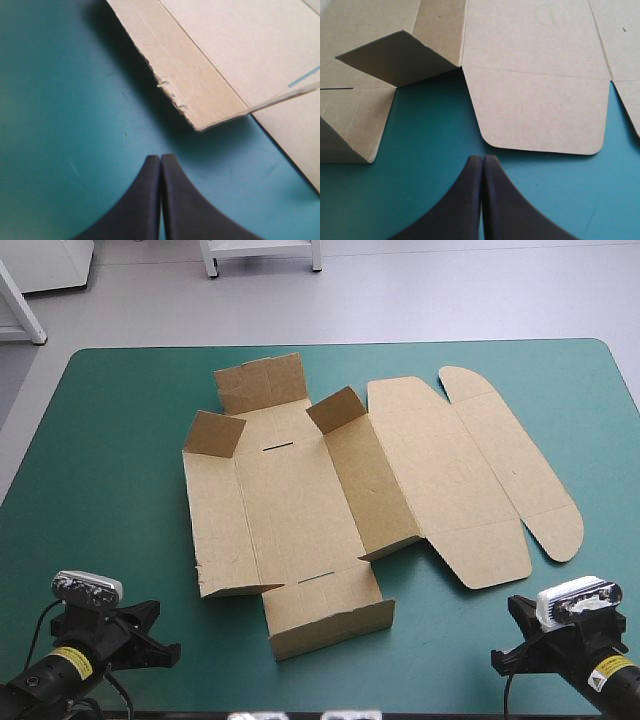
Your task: Fold the box
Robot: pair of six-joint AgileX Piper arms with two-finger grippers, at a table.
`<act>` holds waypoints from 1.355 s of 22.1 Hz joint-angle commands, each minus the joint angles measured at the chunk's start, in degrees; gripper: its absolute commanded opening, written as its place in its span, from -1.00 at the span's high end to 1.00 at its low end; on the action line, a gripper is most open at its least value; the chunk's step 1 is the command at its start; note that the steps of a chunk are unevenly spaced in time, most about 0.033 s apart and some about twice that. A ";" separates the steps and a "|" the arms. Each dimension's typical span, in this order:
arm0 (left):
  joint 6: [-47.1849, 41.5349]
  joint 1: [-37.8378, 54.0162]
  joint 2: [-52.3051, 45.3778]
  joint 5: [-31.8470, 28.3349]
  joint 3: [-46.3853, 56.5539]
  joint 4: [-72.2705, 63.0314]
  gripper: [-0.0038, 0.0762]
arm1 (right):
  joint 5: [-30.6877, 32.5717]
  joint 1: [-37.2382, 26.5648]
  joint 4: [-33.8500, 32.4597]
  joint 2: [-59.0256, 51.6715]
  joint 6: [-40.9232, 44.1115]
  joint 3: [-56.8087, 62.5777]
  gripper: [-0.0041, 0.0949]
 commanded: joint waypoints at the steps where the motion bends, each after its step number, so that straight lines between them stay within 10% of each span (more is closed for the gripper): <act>1: -0.29 -0.29 0.92 -3.34 -1.52 -0.14 0.92 | -3.49 0.15 0.51 1.11 -0.03 -1.40 0.95; 12: -5.56 -0.29 4.27 -2.01 -3.48 2.38 0.92 | -6.80 0.15 0.29 3.37 2.31 -2.14 0.95; 21: -5.69 1.10 28.82 -0.36 -21.56 -1.22 0.86 | -4.33 0.15 5.80 22.03 -1.38 -10.83 0.96; 30: 31.45 26.71 42.12 8.29 -27.34 -44.00 0.87 | -3.50 0.15 10.33 22.65 -3.67 -10.95 0.96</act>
